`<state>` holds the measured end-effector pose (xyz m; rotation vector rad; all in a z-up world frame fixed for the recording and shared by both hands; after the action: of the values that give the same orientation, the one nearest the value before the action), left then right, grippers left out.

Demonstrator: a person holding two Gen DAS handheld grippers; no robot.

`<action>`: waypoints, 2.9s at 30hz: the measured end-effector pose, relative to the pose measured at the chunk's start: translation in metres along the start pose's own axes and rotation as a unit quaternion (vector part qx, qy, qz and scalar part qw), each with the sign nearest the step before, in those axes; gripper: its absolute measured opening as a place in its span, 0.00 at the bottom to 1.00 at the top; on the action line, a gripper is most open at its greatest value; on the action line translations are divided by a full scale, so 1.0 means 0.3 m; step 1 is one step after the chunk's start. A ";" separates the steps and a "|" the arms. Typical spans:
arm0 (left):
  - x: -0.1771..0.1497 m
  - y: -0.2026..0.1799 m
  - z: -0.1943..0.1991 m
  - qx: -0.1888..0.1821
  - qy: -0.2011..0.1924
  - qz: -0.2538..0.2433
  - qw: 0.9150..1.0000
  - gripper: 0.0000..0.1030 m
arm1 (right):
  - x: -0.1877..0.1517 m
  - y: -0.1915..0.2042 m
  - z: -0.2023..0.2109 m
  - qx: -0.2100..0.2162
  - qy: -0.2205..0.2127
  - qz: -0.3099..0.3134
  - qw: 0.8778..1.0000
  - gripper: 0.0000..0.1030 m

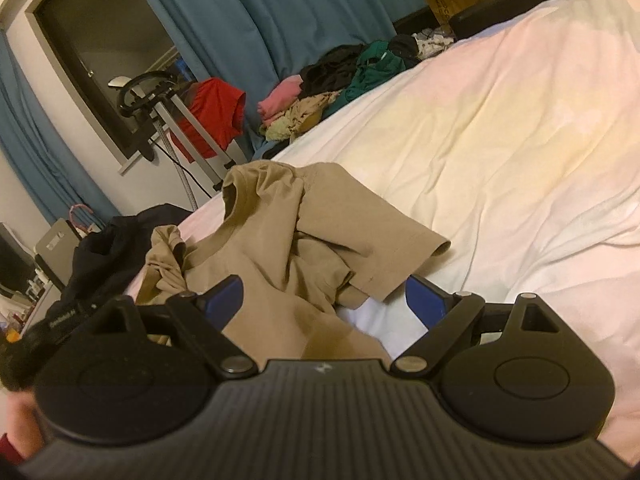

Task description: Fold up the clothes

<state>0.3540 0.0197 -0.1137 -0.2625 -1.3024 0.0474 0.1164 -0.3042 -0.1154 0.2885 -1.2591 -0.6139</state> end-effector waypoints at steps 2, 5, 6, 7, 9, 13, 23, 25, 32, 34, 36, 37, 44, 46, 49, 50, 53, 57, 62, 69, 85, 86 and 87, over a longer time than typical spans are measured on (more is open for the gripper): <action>-0.003 0.022 -0.037 -0.011 0.016 0.024 1.000 0.54 | -0.006 0.001 -0.002 -0.001 0.002 0.002 1.000 0.87; -0.026 0.015 -0.101 -0.016 0.046 0.011 0.999 0.57 | -0.012 0.006 -0.005 -0.002 0.002 0.010 1.000 0.87; -0.031 0.016 -0.118 -0.011 0.049 0.002 0.999 0.56 | -0.014 0.006 -0.007 -0.002 0.003 0.012 1.000 0.87; -0.035 0.016 -0.135 -0.007 0.052 -0.007 0.999 0.55 | -0.017 0.007 -0.009 -0.003 0.004 0.014 1.000 0.87; -0.044 0.007 -0.159 -0.024 0.072 -0.012 0.997 0.16 | -0.022 0.008 -0.013 -0.005 0.007 0.016 1.000 0.87; -0.001 0.016 -0.144 -0.047 0.094 -0.044 0.993 0.01 | -0.008 0.010 -0.003 -0.004 0.001 0.024 1.000 0.87; 0.405 0.457 -0.078 0.181 0.012 -0.126 0.975 0.01 | -0.009 0.023 -0.015 -0.001 0.002 0.034 0.999 0.87; 0.397 0.546 -0.073 0.212 0.023 -0.093 0.973 0.03 | -0.014 0.031 -0.017 0.001 0.001 0.043 0.999 0.87; 0.307 0.645 0.120 0.200 0.045 -0.033 0.978 0.20 | -0.042 0.073 -0.036 0.011 0.005 0.072 0.997 0.87; 0.276 0.598 0.230 0.179 0.043 -0.027 0.983 0.34 | -0.040 0.082 -0.029 0.015 0.001 0.080 0.997 0.87; 0.247 0.526 0.329 0.160 0.037 -0.024 0.986 0.40 | -0.036 0.092 -0.015 0.017 -0.006 0.089 0.996 0.87; 0.231 0.485 0.366 0.151 0.034 -0.021 0.988 0.44 | -0.033 0.098 -0.006 0.018 -0.009 0.094 0.995 0.87; 0.097 0.135 0.602 0.076 0.017 -0.038 0.996 0.74 | -0.013 0.140 0.110 0.028 -0.039 0.134 0.990 0.87; 0.069 0.034 0.661 0.055 0.005 -0.051 0.997 0.87 | -0.004 0.156 0.146 0.038 -0.043 0.138 0.989 0.87; 0.002 -0.082 0.727 0.015 -0.006 -0.073 0.997 0.98 | 0.010 0.184 0.211 0.054 -0.054 0.148 0.986 0.87; -0.018 -0.107 0.743 0.008 -0.004 -0.081 0.997 0.98 | 0.014 0.192 0.230 0.057 -0.059 0.152 0.985 0.87; -0.074 -0.137 0.778 -0.002 -0.003 -0.093 0.996 0.99 | 0.022 0.208 0.268 0.063 -0.074 0.163 0.982 0.87; -0.097 -0.128 0.777 -0.017 0.001 -0.092 0.996 0.99 | 0.036 0.214 0.288 0.045 -0.100 0.180 0.978 1.00; -0.089 -0.108 0.776 -0.014 -0.008 -0.094 0.995 0.99 | 0.052 0.182 0.279 0.043 -0.089 0.154 0.983 1.00; -0.107 -0.077 0.760 -0.002 0.001 -0.091 0.996 1.00 | 0.154 0.023 0.127 0.026 -0.048 0.025 0.998 0.98; -0.205 -0.060 0.607 0.006 0.039 -0.085 0.996 1.00 | 0.026 -0.214 -0.279 0.019 0.068 0.002 0.998 0.24; -0.209 -0.063 0.601 0.007 0.042 -0.086 0.995 1.00 | 0.024 -0.196 -0.281 0.020 0.068 0.016 0.997 0.11; -0.211 -0.064 0.597 0.007 0.044 -0.086 0.995 1.00 | 0.028 -0.180 -0.283 0.018 0.066 0.028 0.997 0.08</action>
<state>0.1636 0.0191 -0.1265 -0.1376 -1.2328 -0.0993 0.1835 -0.3632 -0.1624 0.3188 -1.1476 -0.5163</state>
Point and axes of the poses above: each gripper's, at about its wrist camera, not at the fingertips, and z roughly against the way its jaws point, y to its left, x to its top, the point moved 6 cm from there along -z, roughly the way its jaws point, and after that the axes turned 15 degrees about -y, right-handed, at the moved point
